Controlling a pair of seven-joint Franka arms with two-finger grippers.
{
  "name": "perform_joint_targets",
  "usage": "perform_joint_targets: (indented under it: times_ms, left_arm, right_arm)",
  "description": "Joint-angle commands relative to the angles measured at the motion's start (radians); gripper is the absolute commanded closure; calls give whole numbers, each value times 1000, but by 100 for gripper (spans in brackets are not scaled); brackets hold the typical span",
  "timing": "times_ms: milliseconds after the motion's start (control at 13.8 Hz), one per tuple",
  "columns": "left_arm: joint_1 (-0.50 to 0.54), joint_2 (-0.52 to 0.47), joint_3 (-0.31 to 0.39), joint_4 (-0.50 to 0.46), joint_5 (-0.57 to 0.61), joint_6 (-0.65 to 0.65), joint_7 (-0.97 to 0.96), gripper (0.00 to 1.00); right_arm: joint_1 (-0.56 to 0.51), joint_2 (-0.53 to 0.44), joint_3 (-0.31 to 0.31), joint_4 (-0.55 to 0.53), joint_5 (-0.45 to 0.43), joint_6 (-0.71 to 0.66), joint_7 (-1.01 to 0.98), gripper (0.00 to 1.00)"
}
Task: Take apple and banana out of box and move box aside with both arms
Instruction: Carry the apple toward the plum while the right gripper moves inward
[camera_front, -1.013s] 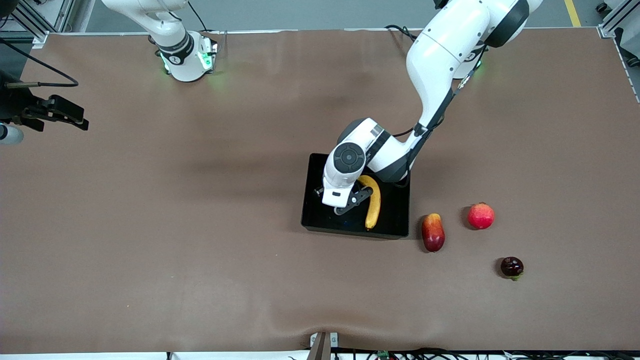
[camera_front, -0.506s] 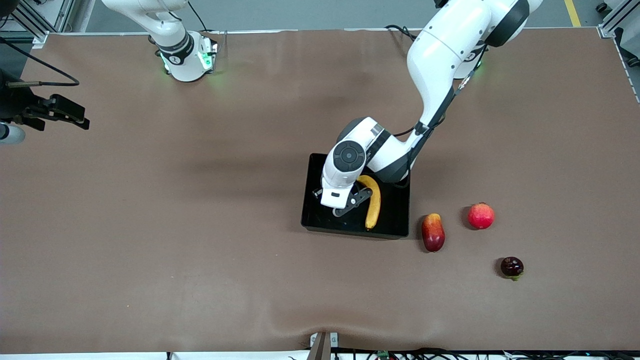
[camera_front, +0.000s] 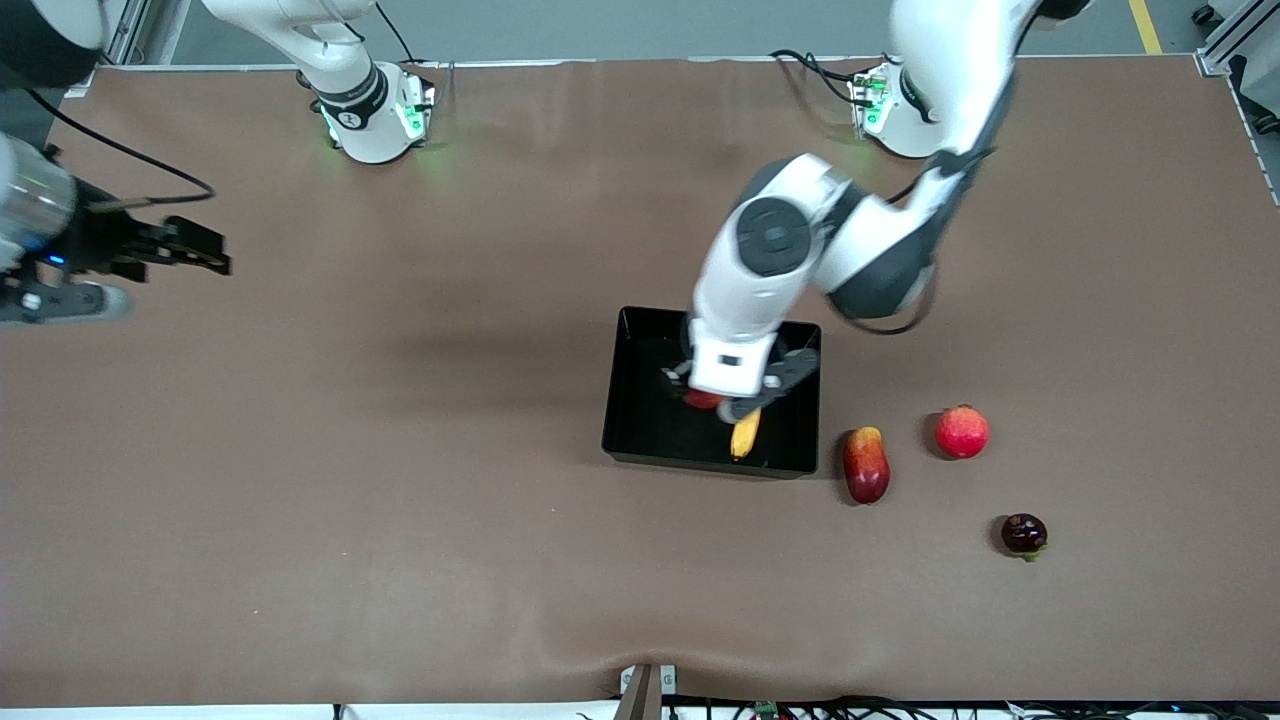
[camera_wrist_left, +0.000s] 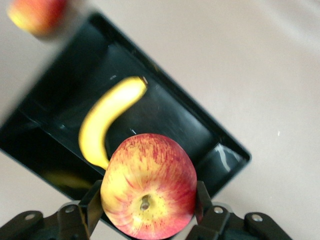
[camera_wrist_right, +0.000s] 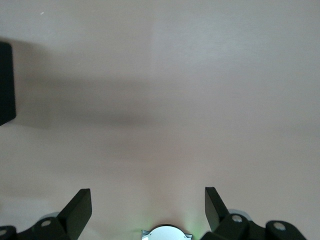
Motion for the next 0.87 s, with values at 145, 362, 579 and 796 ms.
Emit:
perform_joint_targets:
  times_ms: [145, 362, 579, 796]
  left_arm:
    - [173, -129, -8, -73, 11, -133, 279, 100]
    - [301, -218, -8, -193, 11, -175, 452, 100]
    - [410, -249, -10, -296, 13, -164, 565, 100]
    - [517, -243, -11, -395, 57, -63, 643, 100]
  right_arm:
    - [28, 24, -5, 9, 15, 23, 47, 0]
    - [22, 36, -5, -1, 15, 62, 47, 0]
    - [17, 45, -6, 1, 15, 100, 49, 0]
    - [16, 58, -8, -2, 15, 97, 50, 0]
